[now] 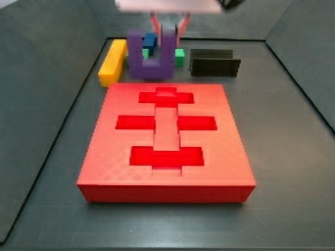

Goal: Pick up the purple object. Move up. Move to above the board. Insert the purple object.
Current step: Move up, then move to above the board.

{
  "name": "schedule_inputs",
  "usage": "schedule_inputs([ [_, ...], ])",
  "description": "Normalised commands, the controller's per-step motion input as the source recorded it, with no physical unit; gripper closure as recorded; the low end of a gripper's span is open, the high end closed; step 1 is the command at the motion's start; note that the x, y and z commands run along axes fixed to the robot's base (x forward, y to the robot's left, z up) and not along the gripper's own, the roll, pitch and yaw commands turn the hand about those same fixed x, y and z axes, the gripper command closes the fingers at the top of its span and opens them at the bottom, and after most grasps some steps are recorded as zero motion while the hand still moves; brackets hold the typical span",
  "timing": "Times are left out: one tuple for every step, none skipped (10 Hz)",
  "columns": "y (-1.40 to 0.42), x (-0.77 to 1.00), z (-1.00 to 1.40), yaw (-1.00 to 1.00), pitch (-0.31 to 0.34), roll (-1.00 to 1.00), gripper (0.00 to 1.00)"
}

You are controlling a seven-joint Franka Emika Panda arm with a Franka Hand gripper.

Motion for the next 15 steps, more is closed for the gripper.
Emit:
schedule_inputs([
  [-0.02, -0.01, 0.47, -0.04, 0.016, -0.01, 1.00],
  [-0.01, 0.02, 0.19, -0.03, 0.012, -0.02, 1.00],
  [0.00, 0.00, 1.40, 0.00, 0.000, 0.00, 1.00],
  [0.00, -0.04, 1.40, 0.01, 0.034, 0.00, 1.00],
  [0.00, -0.05, 1.40, 0.01, 0.023, -0.01, 1.00],
  [0.00, 0.02, 1.40, 0.00, 0.020, -0.03, 1.00],
  [0.00, 0.05, 0.88, 0.00, 0.072, -0.03, 1.00],
  [0.00, 0.03, 0.42, 0.00, 0.082, -0.03, 1.00],
  [0.00, 0.04, 0.26, 0.00, 0.061, -0.03, 1.00],
  [-1.40, -0.07, 0.36, -0.46, 0.122, 0.13, 1.00],
  [-1.40, -0.08, 0.34, -0.42, 0.122, 0.16, 1.00],
  [-1.40, -0.06, 0.35, -0.25, 0.104, 0.16, 1.00],
  [-1.40, -0.03, 0.35, -0.12, 0.100, 0.09, 1.00],
  [-1.40, 0.01, 0.36, -0.05, 0.112, 0.05, 1.00],
  [-0.59, 0.05, 0.15, -0.01, 0.132, 0.05, 1.00],
])
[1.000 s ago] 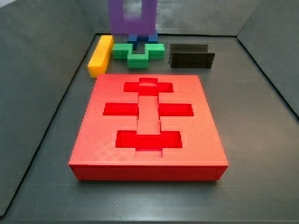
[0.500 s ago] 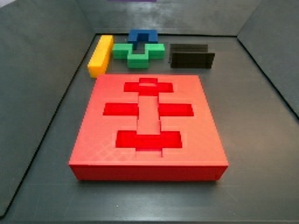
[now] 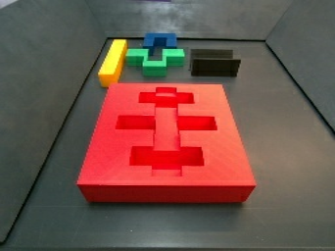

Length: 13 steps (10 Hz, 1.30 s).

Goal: Pick up the purple object. Move up. Move to above the board. Insert the purple object.
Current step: Move to above the board, then insert the purple object.

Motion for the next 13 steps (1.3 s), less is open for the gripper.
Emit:
schedule_inputs([
  [-0.20, 0.08, 0.06, -0.01, 0.140, 0.03, 1.00],
  [-0.04, 0.13, -0.06, 0.00, 0.000, 0.00, 1.00],
  [-0.30, 0.53, -0.40, 0.00, -0.113, -0.03, 1.00],
  [-0.43, 0.91, -0.54, 0.00, -0.051, -0.03, 1.00],
  [-0.53, 1.00, -0.57, 0.00, 0.000, 0.00, 1.00],
  [-0.53, 1.00, -0.56, 0.00, 0.000, 0.00, 1.00],
  [-0.55, 0.91, -0.55, 0.00, 0.000, 0.09, 1.00],
  [-0.60, 0.68, -0.53, 0.00, 0.043, 0.22, 1.00],
  [-0.61, 0.46, -0.49, 0.05, 0.063, 0.27, 1.00],
  [-0.62, 0.18, -0.37, 0.15, 0.053, 0.27, 1.00],
  [-0.59, 0.00, -0.13, 0.21, 0.036, 0.31, 1.00],
  [-0.59, 0.01, -0.06, 0.21, 0.057, 0.28, 1.00],
  [-0.39, 0.12, -0.31, 0.19, -0.011, 0.06, 1.00],
])
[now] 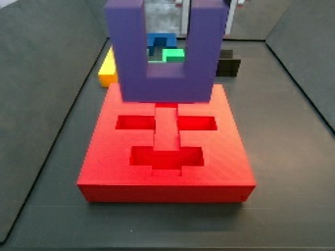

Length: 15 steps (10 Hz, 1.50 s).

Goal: Pick up the purple object. Move up. Move to above the board. Insert the purple object.
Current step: Insert the purple object.

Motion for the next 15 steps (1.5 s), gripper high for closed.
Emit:
schedule_inputs([
  [-0.23, 0.00, -0.43, 0.21, -0.163, -0.03, 1.00],
  [-0.18, 0.01, -0.44, 0.39, -0.180, -0.09, 1.00],
  [-0.27, 0.03, -0.32, 0.37, -0.091, 0.00, 1.00],
  [-0.30, 0.00, -0.27, 0.26, -0.031, 0.03, 1.00],
  [-0.28, 0.00, -0.29, 0.18, -0.003, 0.06, 1.00],
  [-0.18, 0.06, -0.28, 0.01, 0.000, 0.12, 1.00],
  [-0.03, 0.19, -0.28, -0.09, 0.034, 0.15, 1.00],
  [0.00, 0.32, -0.25, -0.16, 0.079, 0.19, 1.00],
  [0.05, 0.42, -0.24, -0.16, 0.080, 0.13, 1.00],
  [0.00, 0.24, -0.30, -0.12, 0.039, 0.14, 1.00],
  [0.00, 0.08, -0.31, -0.07, 0.029, 0.13, 1.00],
  [0.02, 0.00, -0.25, -0.04, 0.020, 0.11, 1.00],
  [0.04, -0.07, -0.21, -0.01, 0.006, 0.09, 1.00],
  [0.08, -0.13, -0.21, 0.00, 0.000, 0.07, 1.00],
  [0.11, -0.24, -0.17, 0.00, 0.000, 0.02, 1.00],
])
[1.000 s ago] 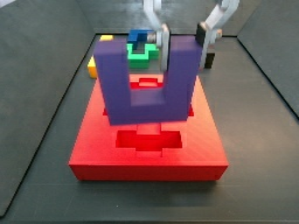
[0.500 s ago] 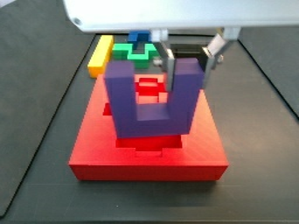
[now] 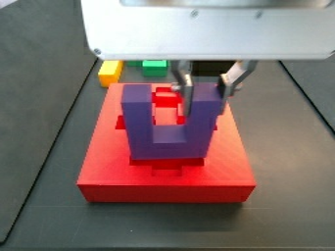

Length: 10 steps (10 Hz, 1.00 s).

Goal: Pick up the purple object. Move up. Move to above the board. Insert the purple object.
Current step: Insert the purple object.

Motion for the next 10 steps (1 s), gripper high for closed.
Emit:
schedule_inputs([
  [0.00, -0.18, -0.18, 0.00, 0.000, 0.00, 1.00],
  [-0.01, -0.04, -0.17, 0.02, -0.020, 0.00, 1.00],
  [-0.16, 0.00, -0.16, 0.00, 0.000, 0.03, 1.00],
  [-0.21, 0.03, -0.07, 0.00, 0.000, 0.00, 1.00],
  [-0.15, 0.10, -0.07, -0.01, 0.000, 0.00, 1.00],
  [-0.08, 0.17, -0.13, -0.01, 0.000, 0.00, 1.00],
  [0.00, 0.21, -0.15, -0.04, 0.000, 0.00, 1.00],
  [0.04, 0.36, -0.18, -0.09, 0.000, 0.02, 1.00],
  [0.13, 0.40, -0.18, -0.14, 0.021, 0.03, 1.00],
  [0.24, 0.08, -0.15, -0.11, 0.031, 0.05, 1.00],
])
